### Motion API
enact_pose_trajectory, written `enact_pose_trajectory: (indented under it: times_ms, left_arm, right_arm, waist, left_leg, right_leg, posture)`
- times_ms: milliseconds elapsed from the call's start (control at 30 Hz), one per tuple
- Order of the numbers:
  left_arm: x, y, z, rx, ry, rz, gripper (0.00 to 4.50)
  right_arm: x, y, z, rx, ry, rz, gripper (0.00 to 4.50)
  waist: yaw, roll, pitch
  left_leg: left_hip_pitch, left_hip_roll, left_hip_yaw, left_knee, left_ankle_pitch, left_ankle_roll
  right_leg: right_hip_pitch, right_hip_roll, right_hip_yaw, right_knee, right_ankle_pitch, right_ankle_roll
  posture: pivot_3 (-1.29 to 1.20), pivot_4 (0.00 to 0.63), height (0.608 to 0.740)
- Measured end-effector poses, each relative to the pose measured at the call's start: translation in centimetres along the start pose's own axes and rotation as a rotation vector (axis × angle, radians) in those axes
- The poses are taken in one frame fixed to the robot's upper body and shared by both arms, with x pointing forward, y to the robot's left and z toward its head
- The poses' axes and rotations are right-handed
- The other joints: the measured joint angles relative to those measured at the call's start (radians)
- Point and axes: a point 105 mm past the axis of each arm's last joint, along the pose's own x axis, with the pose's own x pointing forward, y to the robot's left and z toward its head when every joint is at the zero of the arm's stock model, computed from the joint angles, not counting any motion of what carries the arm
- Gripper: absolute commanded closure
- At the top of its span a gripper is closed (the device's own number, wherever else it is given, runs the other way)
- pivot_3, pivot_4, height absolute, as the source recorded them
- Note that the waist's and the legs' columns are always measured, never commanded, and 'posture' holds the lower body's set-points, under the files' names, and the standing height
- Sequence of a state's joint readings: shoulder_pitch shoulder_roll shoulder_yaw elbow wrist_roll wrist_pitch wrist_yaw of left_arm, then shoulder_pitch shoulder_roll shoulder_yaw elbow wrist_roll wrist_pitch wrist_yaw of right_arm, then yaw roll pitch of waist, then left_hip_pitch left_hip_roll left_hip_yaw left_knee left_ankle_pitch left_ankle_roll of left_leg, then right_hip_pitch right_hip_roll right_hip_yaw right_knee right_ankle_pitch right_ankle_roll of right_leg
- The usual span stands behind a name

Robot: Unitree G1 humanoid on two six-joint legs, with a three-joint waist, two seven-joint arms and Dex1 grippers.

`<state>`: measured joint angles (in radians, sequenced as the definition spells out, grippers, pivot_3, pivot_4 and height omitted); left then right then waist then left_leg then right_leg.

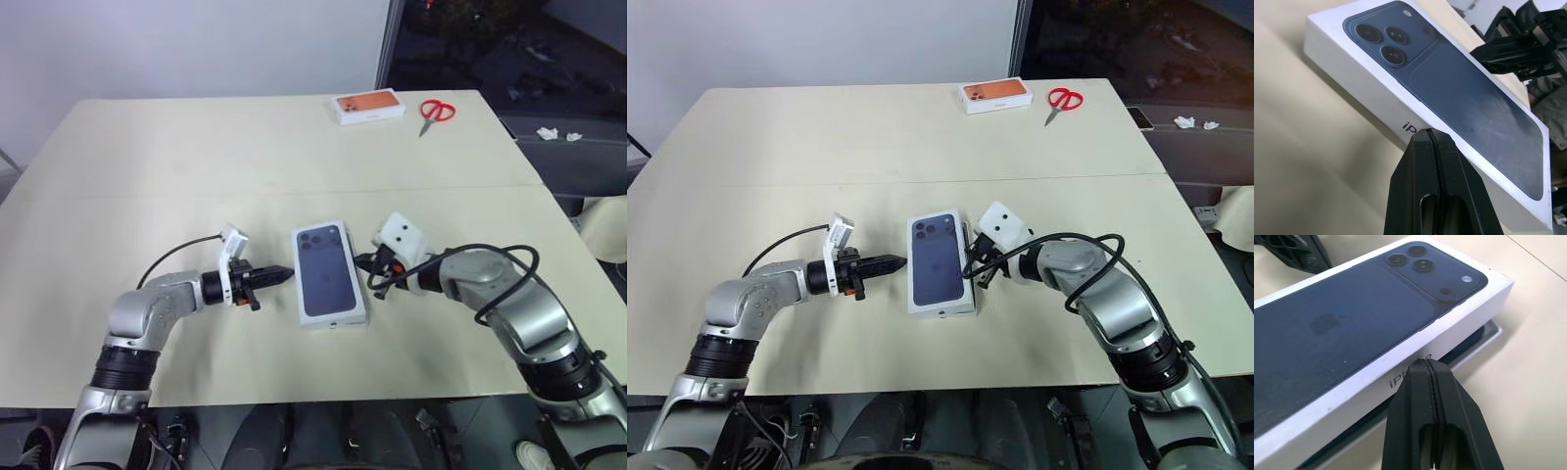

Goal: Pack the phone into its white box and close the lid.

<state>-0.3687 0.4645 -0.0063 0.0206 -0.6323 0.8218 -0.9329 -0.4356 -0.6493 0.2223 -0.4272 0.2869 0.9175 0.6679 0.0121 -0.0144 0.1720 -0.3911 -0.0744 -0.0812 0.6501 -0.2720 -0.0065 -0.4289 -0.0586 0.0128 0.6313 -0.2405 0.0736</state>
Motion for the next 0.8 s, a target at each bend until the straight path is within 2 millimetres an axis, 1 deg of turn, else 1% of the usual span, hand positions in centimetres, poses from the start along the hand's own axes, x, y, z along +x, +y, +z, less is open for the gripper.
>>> enact_pose_trajectory:
  times_ms: [133, 333, 433, 800]
  left_arm:
    - [0.2, -0.1, 0.1, -0.001, -0.005, -0.003, 4.50]
    - [0.5, -0.3, 0.7, 0.019, -0.014, -0.015, 4.50]
    - [0.7, -0.3, 0.5, 0.023, -0.002, -0.016, 4.50]
    - [1.2, -0.5, 0.2, 0.023, 0.004, -0.026, 4.50]
  right_arm:
    - [-0.1, -0.1, -0.1, 0.002, 0.008, -0.004, 4.47]
    - [-0.4, -0.3, -0.5, 0.014, 0.018, -0.013, 4.47]
    - [-0.5, 0.0, -1.1, 0.025, 0.034, -0.008, 4.47]
    - [-0.8, 0.1, -1.5, 0.016, 0.054, -0.015, 4.47]
  waist:
    - [-0.001, 0.000, 0.000]
    - [0.000, 0.000, 0.000]
    - [0.000, 0.000, 0.000]
    - [0.000, 0.000, 0.000]
  left_leg:
    - [0.000, 0.000, 0.000, 0.000, 0.000, 0.000]
    - [0.000, 0.000, 0.000, 0.000, 0.000, 0.000]
    - [0.000, 0.000, 0.000, 0.000, 0.000, 0.000]
    - [0.000, 0.000, 0.000, 0.000, 0.000, 0.000]
  right_leg:
    - [0.000, 0.000, 0.000, 0.000, 0.000, 0.000]
    - [0.000, 0.000, 0.000, 0.000, 0.000, 0.000]
    - [0.000, 0.000, 0.000, 0.000, 0.000, 0.000]
    - [0.000, 0.000, 0.000, 0.000, 0.000, 0.000]
  posture:
    - [0.00, 0.150, 0.740]
    - [0.00, 0.150, 0.740]
    - [0.00, 0.150, 0.740]
    - [0.00, 0.150, 0.740]
